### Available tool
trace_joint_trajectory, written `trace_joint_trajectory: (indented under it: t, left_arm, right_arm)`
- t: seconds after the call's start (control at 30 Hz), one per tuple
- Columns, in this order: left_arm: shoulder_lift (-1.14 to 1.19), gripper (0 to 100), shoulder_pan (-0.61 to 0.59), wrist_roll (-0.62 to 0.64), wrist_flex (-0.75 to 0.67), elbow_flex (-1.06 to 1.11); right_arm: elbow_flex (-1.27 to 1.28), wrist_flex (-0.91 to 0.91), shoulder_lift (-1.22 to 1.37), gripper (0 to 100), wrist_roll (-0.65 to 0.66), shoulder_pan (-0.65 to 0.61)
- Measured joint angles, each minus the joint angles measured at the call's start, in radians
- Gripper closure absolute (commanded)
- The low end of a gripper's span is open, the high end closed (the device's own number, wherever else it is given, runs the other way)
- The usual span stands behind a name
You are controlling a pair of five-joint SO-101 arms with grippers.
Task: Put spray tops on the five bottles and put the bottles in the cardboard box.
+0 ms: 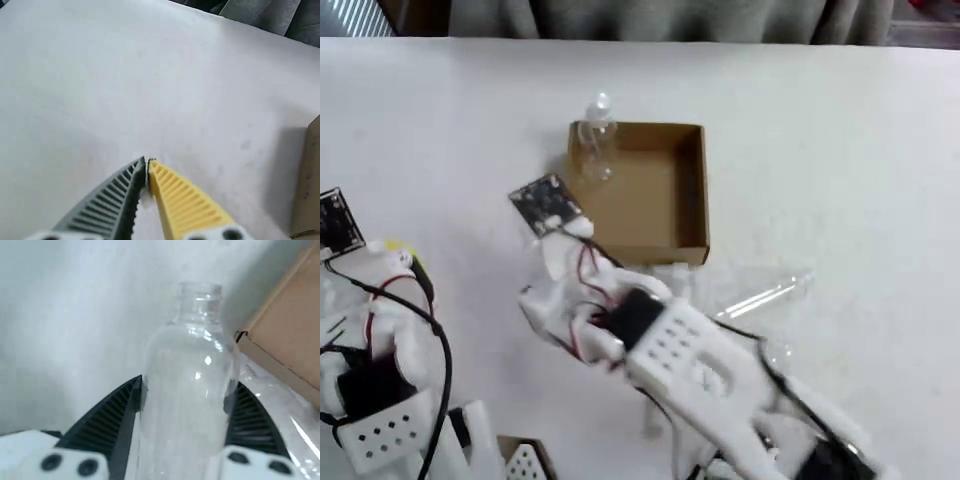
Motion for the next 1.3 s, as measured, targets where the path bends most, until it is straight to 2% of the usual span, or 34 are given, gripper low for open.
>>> trace_joint_trajectory:
  t: [0.2, 0.3, 0.4, 0.53, 0.63, 0.8, 0.93, 1.13, 1.3]
  left_arm:
    - [0.006, 98, 0.074, 0.003, 0.107, -0.095]
    - [0.074, 98, 0.129, 0.003, 0.149, -0.138]
    - [0.209, 98, 0.158, 0.003, 0.181, -0.186]
    - [0.377, 98, 0.186, 0.003, 0.219, -0.249]
    - [0.457, 98, 0.21, 0.003, 0.233, -0.258]
    - [0.471, 98, 0.221, 0.003, 0.236, -0.259]
    - [0.471, 98, 0.213, 0.003, 0.236, -0.259]
    - [0.473, 98, 0.034, 0.003, 0.236, -0.259]
    - [0.473, 98, -0.058, 0.003, 0.206, -0.259]
  right_arm:
    - [0.0, 0.287, -0.374, 79.3, 0.209, 0.091]
    - [0.008, 0.379, -0.512, 85.9, 0.282, 0.155]
    - [0.046, 0.439, -0.608, 98.1, 0.321, 0.215]
    - [0.135, 0.446, -0.692, 95.1, 0.374, 0.305]
    - [0.219, 0.446, -0.724, 98.6, 0.385, 0.336]
    - [0.356, 0.348, -0.733, 98.3, 0.347, 0.333]
    - [0.439, 0.206, -0.733, 98.3, 0.269, 0.239]
    - [0.454, -0.011, -0.657, 98.3, 0.181, 0.025]
    - [0.359, -0.138, -0.318, 98.3, 0.127, -0.038]
